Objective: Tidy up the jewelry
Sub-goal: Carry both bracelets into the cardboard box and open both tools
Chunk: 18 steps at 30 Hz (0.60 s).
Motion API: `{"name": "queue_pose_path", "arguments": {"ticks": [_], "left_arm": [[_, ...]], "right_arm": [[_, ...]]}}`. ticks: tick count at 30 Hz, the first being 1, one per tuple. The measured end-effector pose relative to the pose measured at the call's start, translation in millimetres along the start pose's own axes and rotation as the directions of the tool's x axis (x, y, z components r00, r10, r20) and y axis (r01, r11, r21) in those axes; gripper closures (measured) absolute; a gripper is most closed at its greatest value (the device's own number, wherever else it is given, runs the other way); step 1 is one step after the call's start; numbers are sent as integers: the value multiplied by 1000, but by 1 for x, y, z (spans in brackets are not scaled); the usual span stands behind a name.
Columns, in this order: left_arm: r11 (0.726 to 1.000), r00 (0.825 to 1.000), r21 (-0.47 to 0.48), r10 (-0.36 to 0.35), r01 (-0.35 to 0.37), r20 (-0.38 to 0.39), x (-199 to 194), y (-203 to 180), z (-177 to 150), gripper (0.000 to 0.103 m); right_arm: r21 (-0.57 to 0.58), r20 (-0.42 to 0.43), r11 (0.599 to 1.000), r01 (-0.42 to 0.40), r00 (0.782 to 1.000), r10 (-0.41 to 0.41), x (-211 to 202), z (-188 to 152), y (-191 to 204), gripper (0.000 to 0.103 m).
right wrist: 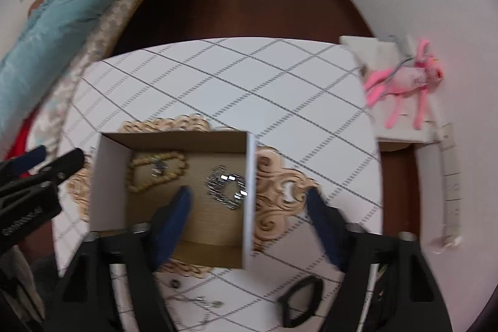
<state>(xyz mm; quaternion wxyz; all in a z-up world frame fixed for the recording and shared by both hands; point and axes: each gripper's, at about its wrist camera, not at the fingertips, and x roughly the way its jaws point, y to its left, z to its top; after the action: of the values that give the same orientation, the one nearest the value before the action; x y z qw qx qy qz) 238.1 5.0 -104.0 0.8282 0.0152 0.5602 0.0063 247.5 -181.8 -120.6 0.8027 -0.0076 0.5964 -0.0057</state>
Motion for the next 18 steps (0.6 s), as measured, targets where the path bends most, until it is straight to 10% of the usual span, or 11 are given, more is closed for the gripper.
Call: {"name": "queue_pose_path", "arguments": {"ticks": [18], "left_arm": [[1000,1000,2,7,-7,8,-8,-10,-47,0]], "right_arm": [[19,64,999,44,997,-46,-4,-54,-5,0]]}}
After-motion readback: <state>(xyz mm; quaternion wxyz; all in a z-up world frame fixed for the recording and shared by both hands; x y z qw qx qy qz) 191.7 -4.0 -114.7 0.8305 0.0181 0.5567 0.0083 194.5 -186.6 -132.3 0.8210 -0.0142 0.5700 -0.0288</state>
